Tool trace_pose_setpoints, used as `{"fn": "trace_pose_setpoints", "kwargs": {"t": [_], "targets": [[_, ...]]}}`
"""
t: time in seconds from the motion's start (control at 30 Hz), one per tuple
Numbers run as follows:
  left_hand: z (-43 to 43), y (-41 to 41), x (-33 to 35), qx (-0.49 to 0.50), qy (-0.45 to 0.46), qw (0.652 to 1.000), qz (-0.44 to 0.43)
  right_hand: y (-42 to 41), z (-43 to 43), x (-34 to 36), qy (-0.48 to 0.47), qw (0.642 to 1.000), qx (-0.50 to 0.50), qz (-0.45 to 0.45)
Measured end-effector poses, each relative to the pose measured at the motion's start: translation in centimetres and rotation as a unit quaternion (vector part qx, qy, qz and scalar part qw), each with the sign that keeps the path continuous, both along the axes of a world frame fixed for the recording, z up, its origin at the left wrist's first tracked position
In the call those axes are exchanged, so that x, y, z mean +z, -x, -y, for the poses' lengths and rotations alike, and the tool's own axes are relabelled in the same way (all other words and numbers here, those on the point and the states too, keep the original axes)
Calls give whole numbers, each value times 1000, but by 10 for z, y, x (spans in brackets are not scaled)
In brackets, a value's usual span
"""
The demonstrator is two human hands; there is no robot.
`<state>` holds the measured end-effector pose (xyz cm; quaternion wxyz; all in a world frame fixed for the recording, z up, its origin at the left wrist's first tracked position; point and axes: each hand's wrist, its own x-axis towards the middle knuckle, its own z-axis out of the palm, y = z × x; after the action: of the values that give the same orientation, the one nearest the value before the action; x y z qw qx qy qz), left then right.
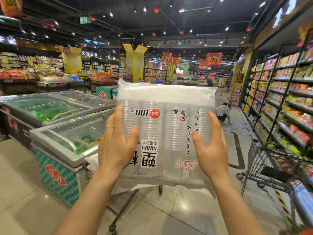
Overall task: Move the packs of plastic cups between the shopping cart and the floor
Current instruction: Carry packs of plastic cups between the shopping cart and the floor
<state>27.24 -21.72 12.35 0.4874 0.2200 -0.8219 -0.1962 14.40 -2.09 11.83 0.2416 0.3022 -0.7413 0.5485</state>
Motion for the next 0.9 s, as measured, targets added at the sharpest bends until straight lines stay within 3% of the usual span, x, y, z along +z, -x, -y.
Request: {"fn": "trace_pose_setpoints", "kwargs": {"t": [0.43,0.9], "targets": [[92,175,-16,28,7,1000,7,191,100,-20,19,999,44,7],[189,400,-35,144,-20,989,16,460,238,-25,-16,987,160,3]]}}
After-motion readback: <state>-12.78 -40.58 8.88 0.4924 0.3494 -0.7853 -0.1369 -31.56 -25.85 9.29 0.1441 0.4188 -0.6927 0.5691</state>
